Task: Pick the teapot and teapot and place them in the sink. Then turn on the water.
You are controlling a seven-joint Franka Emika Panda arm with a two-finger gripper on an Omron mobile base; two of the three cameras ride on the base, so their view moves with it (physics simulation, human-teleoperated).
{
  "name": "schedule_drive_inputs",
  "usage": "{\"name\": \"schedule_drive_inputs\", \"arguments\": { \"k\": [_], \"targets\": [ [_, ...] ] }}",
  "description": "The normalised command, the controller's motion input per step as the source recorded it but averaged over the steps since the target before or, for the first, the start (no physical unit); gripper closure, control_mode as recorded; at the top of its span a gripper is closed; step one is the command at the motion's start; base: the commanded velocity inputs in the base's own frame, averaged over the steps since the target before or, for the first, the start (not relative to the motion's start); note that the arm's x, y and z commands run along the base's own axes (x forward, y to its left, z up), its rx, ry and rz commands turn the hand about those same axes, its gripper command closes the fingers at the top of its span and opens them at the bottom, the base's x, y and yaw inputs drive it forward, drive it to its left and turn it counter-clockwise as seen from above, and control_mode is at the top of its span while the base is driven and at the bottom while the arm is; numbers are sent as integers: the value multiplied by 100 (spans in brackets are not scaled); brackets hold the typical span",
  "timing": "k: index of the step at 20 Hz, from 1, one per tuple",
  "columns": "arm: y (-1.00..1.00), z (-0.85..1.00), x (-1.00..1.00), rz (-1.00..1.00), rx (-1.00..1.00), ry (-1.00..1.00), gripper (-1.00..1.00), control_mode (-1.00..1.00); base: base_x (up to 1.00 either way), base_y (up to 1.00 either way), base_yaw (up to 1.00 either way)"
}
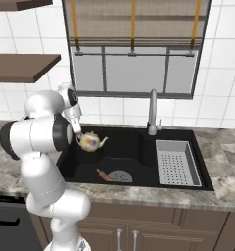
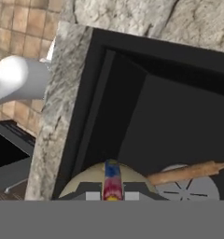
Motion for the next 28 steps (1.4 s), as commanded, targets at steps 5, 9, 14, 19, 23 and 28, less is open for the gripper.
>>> {"name": "schedule_drive_inputs", "arguments": {
  "k": [5,9,14,19,23,28],
  "targets": [
    [-22,-55,-6,16,2,-16,100,-100,0,0,0],
    [-39,-41,-9,16,16,-28,100,-100,0,0,0],
    [-22,-31,0,13,22,-21,100,-100,0,0,0],
    [-3,-48,4,7,20,-8,100,-100,0,0,0],
    [0,-33,27,0,15,-1,100,-100,0,0,0],
    [0,-33,39,0,8,-4,100,-100,0,0,0]
  ]
}}
